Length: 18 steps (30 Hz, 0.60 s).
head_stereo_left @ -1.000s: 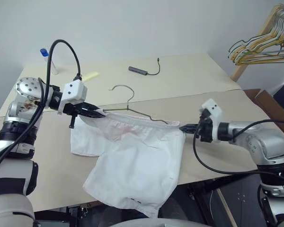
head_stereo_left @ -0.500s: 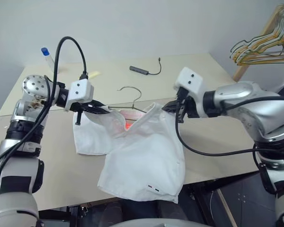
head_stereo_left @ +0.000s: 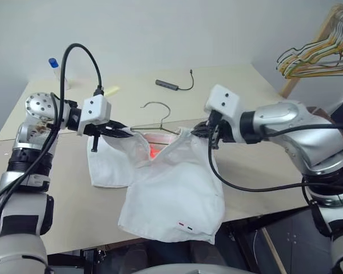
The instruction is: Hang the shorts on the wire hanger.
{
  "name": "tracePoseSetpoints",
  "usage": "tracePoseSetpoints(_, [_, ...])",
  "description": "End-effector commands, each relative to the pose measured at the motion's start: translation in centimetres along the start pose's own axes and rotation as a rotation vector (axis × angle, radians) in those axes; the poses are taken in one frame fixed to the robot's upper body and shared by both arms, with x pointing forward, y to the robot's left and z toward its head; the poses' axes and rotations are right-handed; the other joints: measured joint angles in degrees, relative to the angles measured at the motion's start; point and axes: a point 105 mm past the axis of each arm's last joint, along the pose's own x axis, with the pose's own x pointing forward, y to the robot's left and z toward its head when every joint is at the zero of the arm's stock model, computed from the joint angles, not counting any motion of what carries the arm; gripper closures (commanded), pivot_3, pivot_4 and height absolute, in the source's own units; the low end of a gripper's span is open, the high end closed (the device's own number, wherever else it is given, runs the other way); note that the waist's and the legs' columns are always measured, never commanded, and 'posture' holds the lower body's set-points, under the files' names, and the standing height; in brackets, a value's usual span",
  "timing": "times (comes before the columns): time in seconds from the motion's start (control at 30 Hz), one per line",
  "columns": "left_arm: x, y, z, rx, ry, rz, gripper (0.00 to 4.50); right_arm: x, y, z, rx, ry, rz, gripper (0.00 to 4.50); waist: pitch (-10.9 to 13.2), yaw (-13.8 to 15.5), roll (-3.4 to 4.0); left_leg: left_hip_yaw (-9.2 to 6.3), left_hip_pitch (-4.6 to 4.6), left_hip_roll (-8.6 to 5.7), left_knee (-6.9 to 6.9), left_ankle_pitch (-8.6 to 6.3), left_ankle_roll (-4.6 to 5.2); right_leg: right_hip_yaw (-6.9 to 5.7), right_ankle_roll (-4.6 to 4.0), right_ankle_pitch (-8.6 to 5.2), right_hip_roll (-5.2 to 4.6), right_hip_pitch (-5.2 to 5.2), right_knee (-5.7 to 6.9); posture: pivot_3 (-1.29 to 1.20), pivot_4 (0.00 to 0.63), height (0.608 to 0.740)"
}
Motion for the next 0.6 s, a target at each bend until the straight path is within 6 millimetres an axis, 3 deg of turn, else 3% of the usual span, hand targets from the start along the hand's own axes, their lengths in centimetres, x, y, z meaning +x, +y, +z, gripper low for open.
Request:
tracePoseSetpoints(0.03, [-0.7, 1.0, 1.5, 0.051, -0.035, 0.045, 4.5, -0.4, 0.5, -0.5, -0.042, -0.013, 0.028, 2.47, 0.0, 0.1, 0.0, 0.0, 0.0, 0.0, 0.01, 0.0, 0.0, 0.0, 0.0, 0.0, 0.0, 0.01, 0.0, -0.09, 0.0, 0.74])
tracePoseSetpoints(0.07, [-0.7, 1.0, 1.5, 0.051, -0.036, 0.047, 4.5, -0.2, 0.4, -1.1, -0.037, 0.002, 0.028, 2.18, 0.0, 0.1, 0.0, 0.0, -0.01, -0.01, 0.01, 0.0, 0.0, 0.0, 0.0, 0.0, -0.01, 0.02, -0.02, -0.09, 0.0, 0.74])
tracePoseSetpoints(0.23, [-0.9, 0.9, 1.6, 0.052, -0.043, 0.043, 4.5, 0.2, -0.1, -2.4, -0.009, 0.012, 0.017, 2.18, 0.0, -0.2, 0.0, 0.04, 0.03, 0.0, 0.01, 0.0, 0.0, 0.0, 0.0, 0.0, 0.01, 0.02, 0.01, -0.09, 0.0, 0.74])
tracePoseSetpoints(0.6, [-0.8, 0.6, 2.2, 0.055, -0.083, 0.019, 4.5, 1.1, -0.4, -1.9, 0.013, -0.061, 0.026, 2.18, 0.0, -0.1, 0.0, 0.02, 0.06, 0.01, 0.0, 0.0, 0.0, 0.01, 0.0, 0.0, 0.03, 0.02, 0.04, -0.09, 0.0, 0.74])
